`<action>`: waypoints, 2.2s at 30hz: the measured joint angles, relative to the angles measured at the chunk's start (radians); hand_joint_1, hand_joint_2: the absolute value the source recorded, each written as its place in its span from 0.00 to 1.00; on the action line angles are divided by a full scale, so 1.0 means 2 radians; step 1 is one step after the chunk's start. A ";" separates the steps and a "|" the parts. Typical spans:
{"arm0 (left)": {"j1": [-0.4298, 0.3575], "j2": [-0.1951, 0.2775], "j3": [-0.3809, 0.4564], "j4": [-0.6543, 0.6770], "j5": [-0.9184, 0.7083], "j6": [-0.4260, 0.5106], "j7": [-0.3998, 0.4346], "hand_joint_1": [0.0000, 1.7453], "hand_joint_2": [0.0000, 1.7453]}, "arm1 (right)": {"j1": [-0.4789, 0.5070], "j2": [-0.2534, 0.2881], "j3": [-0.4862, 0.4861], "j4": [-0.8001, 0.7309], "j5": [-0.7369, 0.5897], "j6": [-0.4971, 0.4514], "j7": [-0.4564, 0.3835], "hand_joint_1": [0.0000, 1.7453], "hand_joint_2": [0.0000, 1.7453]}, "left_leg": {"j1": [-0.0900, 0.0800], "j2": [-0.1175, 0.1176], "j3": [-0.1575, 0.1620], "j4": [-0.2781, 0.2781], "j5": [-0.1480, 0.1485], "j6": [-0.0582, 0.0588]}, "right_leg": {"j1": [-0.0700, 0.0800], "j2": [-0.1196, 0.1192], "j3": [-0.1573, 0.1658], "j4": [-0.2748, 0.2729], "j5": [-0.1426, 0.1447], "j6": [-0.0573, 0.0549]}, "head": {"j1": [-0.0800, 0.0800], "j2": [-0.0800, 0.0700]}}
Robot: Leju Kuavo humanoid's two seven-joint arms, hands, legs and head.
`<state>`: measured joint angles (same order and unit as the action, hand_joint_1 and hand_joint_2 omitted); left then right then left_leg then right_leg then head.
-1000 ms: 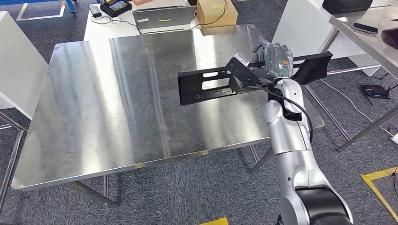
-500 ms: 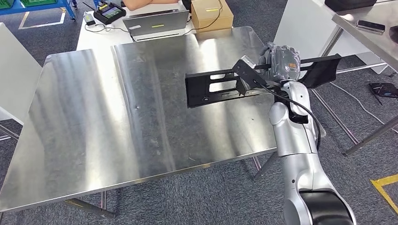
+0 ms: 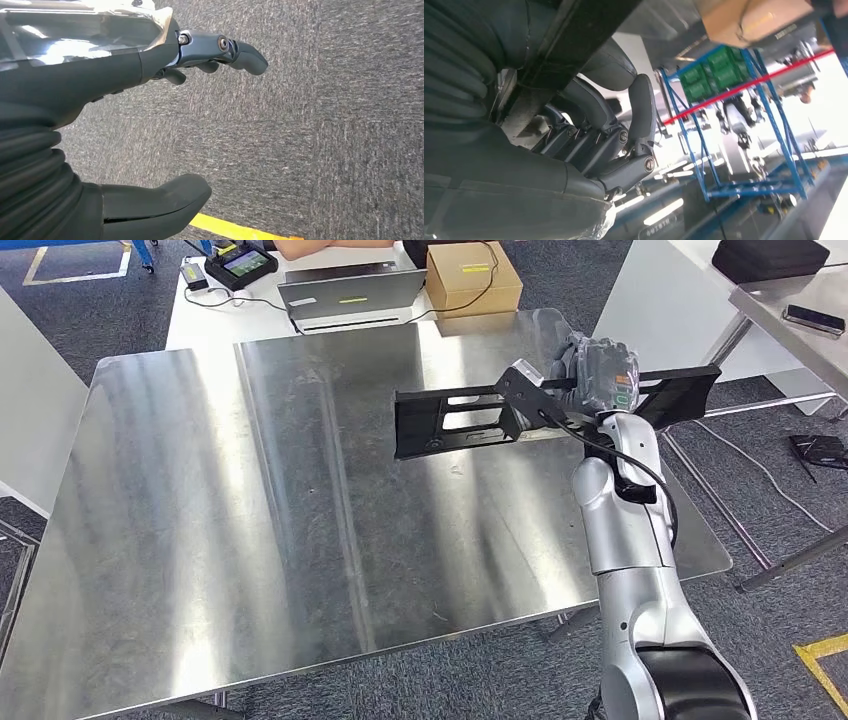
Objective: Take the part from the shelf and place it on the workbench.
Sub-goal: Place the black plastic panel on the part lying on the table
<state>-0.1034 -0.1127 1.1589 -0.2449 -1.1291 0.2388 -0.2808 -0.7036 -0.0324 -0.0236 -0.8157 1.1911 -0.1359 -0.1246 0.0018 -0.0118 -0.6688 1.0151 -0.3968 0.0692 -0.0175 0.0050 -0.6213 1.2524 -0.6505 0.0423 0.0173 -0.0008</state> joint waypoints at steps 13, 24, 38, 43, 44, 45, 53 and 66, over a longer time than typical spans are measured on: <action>-0.006 0.001 -0.002 0.000 -0.002 -0.006 0.001 0.00 1.00 | -0.028 0.011 0.001 0.119 0.055 -0.048 0.052 1.00 1.00 | -0.005 -0.004 0.018 0.001 -0.014 -0.001 | 0.005 0.002 0.021 -0.126 0.098 0.006 | -0.001 0.000; -0.009 0.000 -0.001 0.000 0.010 -0.006 0.002 0.00 1.00 | -0.040 0.059 0.025 0.197 0.102 -0.035 0.059 1.00 1.00 | -0.004 -0.003 0.020 -0.001 -0.014 -0.010 | 0.006 0.002 0.021 -0.125 0.096 0.003 | -0.001 0.000; -0.007 -0.001 0.001 0.000 0.014 -0.005 0.006 0.00 1.00 | -0.039 0.132 0.069 0.230 0.127 -0.016 -0.003 1.00 1.00 | -0.007 -0.004 0.020 -0.001 -0.015 -0.009 | 0.003 0.002 0.021 -0.126 0.096 0.003 | 0.000 0.000; -0.006 -0.001 0.002 0.001 0.017 -0.005 0.014 0.00 1.00 | -0.039 0.146 0.077 0.235 0.127 -0.009 -0.010 1.00 1.00 | -0.009 -0.004 0.019 0.002 -0.017 -0.004 | -0.003 0.002 0.023 -0.131 0.098 0.007 | -0.001 0.000; -0.006 -0.001 0.002 0.001 0.017 -0.005 0.014 0.00 1.00 | -0.039 0.146 0.077 0.235 0.127 -0.009 -0.010 1.00 1.00 | -0.009 -0.004 0.019 0.002 -0.017 -0.004 | -0.002 0.002 0.023 -0.131 0.098 0.007 | -0.001 0.000; -0.006 -0.001 0.002 0.001 0.017 -0.005 0.014 0.00 1.00 | -0.039 0.146 0.077 0.235 0.127 -0.009 -0.010 1.00 1.00 | -0.009 -0.004 0.019 0.001 -0.016 -0.004 | -0.002 0.002 0.023 -0.131 0.099 0.007 | -0.001 0.000; -0.003 -0.005 0.002 0.003 0.014 -0.005 0.019 0.00 1.00 | -0.032 0.151 0.088 0.240 0.121 -0.003 -0.010 1.00 1.00 | 0.006 0.000 0.036 -0.014 -0.013 -0.009 | -0.006 -0.001 -0.002 -0.076 0.080 0.026 | 0.000 0.000; -0.001 -0.005 0.002 0.005 0.014 -0.002 0.019 0.00 1.00 | -0.035 0.155 0.093 0.241 0.121 -0.003 -0.010 0.00 0.00 | 0.010 -0.002 0.036 -0.011 -0.017 -0.024 | 0.001 0.001 0.027 -0.129 0.098 0.005 | -0.001 0.000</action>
<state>-0.1062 -0.1227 1.1639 -0.2358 -1.1009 0.2356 -0.2419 -0.7731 0.2784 0.1617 -0.3334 1.4340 -0.1427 -0.1438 0.0216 -0.0150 -0.5959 0.9928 -0.4299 0.0221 -0.0162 0.0062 -0.5666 0.9953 -0.4549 0.0517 0.0160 -0.0008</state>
